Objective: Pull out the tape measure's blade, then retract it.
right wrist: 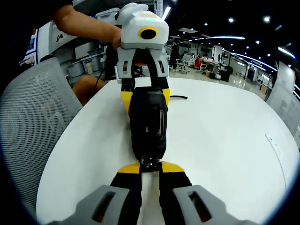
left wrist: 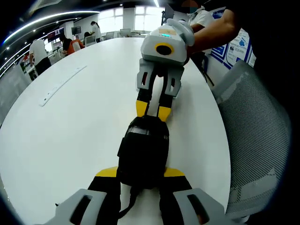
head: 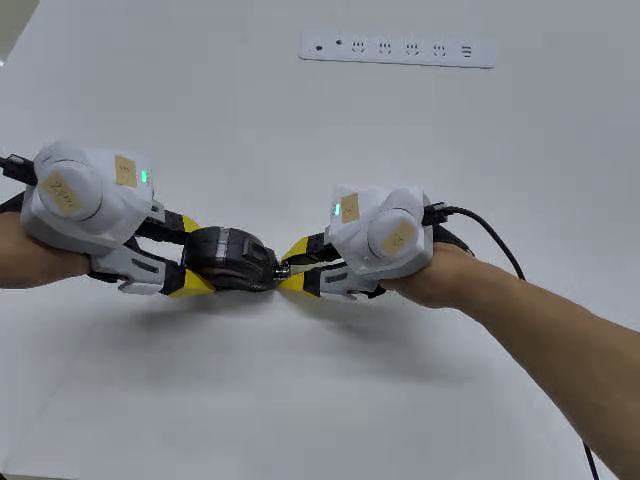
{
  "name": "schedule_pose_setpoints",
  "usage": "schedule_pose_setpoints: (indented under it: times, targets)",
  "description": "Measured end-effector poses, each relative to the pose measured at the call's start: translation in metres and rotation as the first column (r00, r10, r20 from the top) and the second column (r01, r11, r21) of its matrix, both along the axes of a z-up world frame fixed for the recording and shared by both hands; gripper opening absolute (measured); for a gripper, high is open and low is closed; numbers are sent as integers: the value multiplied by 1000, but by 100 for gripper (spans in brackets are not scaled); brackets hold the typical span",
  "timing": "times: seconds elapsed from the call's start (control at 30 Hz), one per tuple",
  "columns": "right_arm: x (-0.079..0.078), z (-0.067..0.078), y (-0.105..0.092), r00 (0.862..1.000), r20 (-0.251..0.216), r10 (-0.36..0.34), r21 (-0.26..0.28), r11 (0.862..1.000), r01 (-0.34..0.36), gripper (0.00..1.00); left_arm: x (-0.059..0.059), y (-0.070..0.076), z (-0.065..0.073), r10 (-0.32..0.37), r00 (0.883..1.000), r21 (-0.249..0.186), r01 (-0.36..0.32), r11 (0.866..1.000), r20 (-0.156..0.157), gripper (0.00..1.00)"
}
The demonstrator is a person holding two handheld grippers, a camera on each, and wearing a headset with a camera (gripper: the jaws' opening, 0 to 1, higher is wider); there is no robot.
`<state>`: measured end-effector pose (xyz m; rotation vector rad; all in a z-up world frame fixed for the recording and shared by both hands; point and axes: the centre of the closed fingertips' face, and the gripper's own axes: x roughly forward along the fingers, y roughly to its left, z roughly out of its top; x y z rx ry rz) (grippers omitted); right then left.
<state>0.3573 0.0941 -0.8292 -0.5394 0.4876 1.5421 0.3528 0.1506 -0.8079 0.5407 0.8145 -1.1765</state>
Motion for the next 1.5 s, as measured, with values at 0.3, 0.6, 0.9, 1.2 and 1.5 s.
schedule_pose_setpoints:
  times: [0.3, 0.6, 0.9, 1.2, 1.5]
  targets:
    - [0, 1, -5, 1000, 3, 4, -7, 1000, -4, 11, 0, 0, 0, -1, 1000, -3, 1, 1000, -2, 28]
    - [0, 1, -11, 1000, 7, 7, -2, 1000, -7, 11, 0, 0, 0, -2, 1000, -2, 2, 1000, -3, 28]
    - [1, 1, -16, 1000, 22, 10, -3, 1000, -9, 11, 0, 0, 0, -3, 1000, -2, 3, 1000, -5, 28]
    - [2, 2, -22, 999, 32, 14, -7, 1000, -14, 11, 0, 0, 0, -1, 1000, -5, 1, 1000, -8, 28]
    - [2, 2, -28, 999, 33, 14, -9, 1000, -14, 11, 0, 0, 0, -1, 1000, -6, 1, 1000, -9, 28]
